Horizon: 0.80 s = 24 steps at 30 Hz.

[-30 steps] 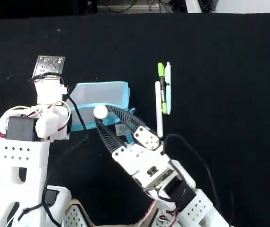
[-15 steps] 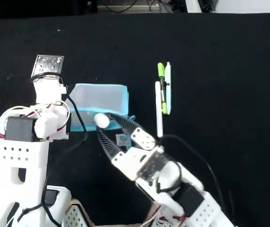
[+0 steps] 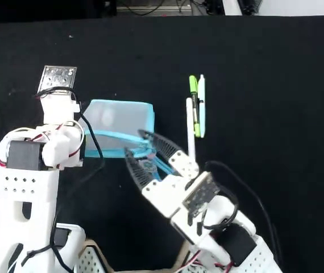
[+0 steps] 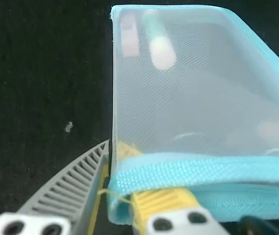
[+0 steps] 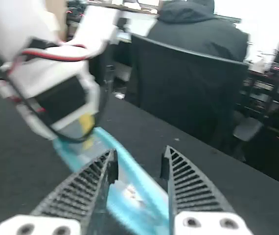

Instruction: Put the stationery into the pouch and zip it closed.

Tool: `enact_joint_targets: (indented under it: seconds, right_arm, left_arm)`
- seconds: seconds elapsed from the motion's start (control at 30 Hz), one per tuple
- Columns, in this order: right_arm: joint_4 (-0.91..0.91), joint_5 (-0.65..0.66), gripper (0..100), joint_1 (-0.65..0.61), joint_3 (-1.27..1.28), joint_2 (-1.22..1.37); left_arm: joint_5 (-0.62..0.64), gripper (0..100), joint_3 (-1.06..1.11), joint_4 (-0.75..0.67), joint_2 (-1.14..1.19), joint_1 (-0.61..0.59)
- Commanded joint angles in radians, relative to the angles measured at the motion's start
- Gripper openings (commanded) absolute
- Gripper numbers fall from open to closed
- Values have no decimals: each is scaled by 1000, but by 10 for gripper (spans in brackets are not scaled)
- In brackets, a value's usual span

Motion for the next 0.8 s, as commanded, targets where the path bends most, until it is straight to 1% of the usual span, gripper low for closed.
enact_joint_targets:
  seconds: [0.0,0.1,0.23,0.4,0.53,0.57,0.63,0.7,0.77]
  right_arm:
    - [2,-57,141,157,-91,-67]
    - [-6,-157,143,288,-93,-62]
    - [-37,-236,144,431,-91,-61]
    - [-51,-279,145,514,-93,-25]
    - [-78,-285,145,548,-136,140]
    - [-78,-313,145,560,-159,199]
    - [-57,-410,142,620,-214,312]
    - [-28,-499,142,710,-252,403]
    - [-35,-569,142,804,-257,455]
  left_arm:
    - [-5,30,-5,-12,-3,2]
    - [-5,30,-5,-12,-3,4]
    - [-5,30,-5,-12,-3,2]
    - [-5,30,-5,-12,-3,2]
    - [-5,30,-4,-12,-3,2]
    - [-5,30,-4,-12,-3,2]
    - [-5,30,-4,-12,-3,2]
    - [-5,30,-4,-12,-3,2]
    - [-5,30,-4,-12,-3,2]
